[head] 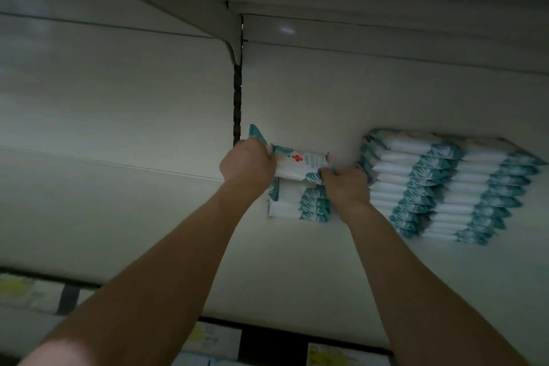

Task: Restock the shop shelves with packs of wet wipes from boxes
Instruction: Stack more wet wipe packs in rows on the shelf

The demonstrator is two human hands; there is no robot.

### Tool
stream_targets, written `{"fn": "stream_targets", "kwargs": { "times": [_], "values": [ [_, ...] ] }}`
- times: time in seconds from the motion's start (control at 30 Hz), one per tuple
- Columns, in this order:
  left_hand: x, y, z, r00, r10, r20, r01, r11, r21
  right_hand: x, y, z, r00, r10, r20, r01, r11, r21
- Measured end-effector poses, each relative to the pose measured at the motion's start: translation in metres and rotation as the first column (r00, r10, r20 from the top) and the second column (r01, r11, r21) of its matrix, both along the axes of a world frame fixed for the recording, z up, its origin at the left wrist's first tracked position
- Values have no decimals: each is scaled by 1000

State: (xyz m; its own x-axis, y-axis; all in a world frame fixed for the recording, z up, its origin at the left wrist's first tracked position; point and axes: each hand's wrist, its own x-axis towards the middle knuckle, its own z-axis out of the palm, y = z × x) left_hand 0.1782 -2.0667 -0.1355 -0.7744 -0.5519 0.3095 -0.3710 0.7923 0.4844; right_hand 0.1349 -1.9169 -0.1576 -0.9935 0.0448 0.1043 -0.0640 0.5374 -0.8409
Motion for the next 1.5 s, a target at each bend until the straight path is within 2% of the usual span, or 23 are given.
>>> {"fn": "stream_targets", "kwargs": {
  "times": [0.17, 0.27, 0.5, 0.67, 0.73, 0.83, 0.9, 1.0, 1.07, 1.1, 1.13, 1.17, 1.2, 1.27, 1.3, 1.4, 1.5],
  "values": [
    [-11, 2, -2, 999, -41, 26, 44, 988, -146, -16, -4, -7, 998, -61, -25, 62, 996, 60],
    [-12, 4, -8, 997, -72, 40, 78, 983, -166, -18, -3, -16, 996, -80, -36, 84, 989, 124],
    [-8, 0, -3, 997, -74, -11, 73, 993, -88, -16, -4, -22, 986, -119, -113, 140, 968, 210],
    [-5, -20, -1, 993, -46, -108, 47, 999, 12, -3, -12, -20, 937, -13, -349, 166, 895, 413],
    [-2, -25, 1, 991, -26, -135, 32, 999, 36, -1, -18, -19, 926, 108, -361, 72, 889, 452],
    [5, -29, 6, 985, -18, -170, 23, 999, 30, -2, -23, -24, 925, 292, -242, -143, 860, 491],
    [10, -29, 11, 976, -20, -216, 34, 998, 61, -6, -22, -24, 931, 309, -192, -182, 852, 492],
    [15, -25, 16, 951, -5, -309, 77, 972, 222, -10, -20, -18, 937, 327, -124, -220, 828, 516],
    [15, -20, 18, 929, 4, -369, 145, 915, 375, -10, -20, -11, 937, 313, -155, -184, 820, 542],
    [15, -17, 19, 920, 12, -392, 182, 873, 453, -10, -21, -7, 935, 292, -203, -153, 846, 511],
    [15, -14, 21, 916, 23, -400, 211, 820, 532, -8, -20, 1, 935, 268, -234, -154, 899, 411],
    [14, -10, 22, 918, 29, -396, 239, 755, 610, -6, -20, 9, 945, 250, -209, -202, 953, 224],
    [14, -5, 23, 921, 21, -389, 271, 682, 679, -5, -19, 17, 959, 258, -118, -262, 965, -19],
    [11, 1, 22, 925, -7, -380, 330, 512, 793, -2, -16, 28, 933, 348, 90, -280, 861, -425],
    [9, 3, 20, 928, -10, -372, 343, 410, 845, -1, -13, 29, 913, 383, 139, -264, 815, -515],
    [7, 5, 18, 948, -6, -320, 317, 145, 937, -6, -4, 25, 935, 319, 154, -155, 760, -631],
    [7, 5, 17, 957, -94, -274, 279, 43, 959, -13, 6, 21, 963, 224, 146, -67, 730, -680]
  ]
}}
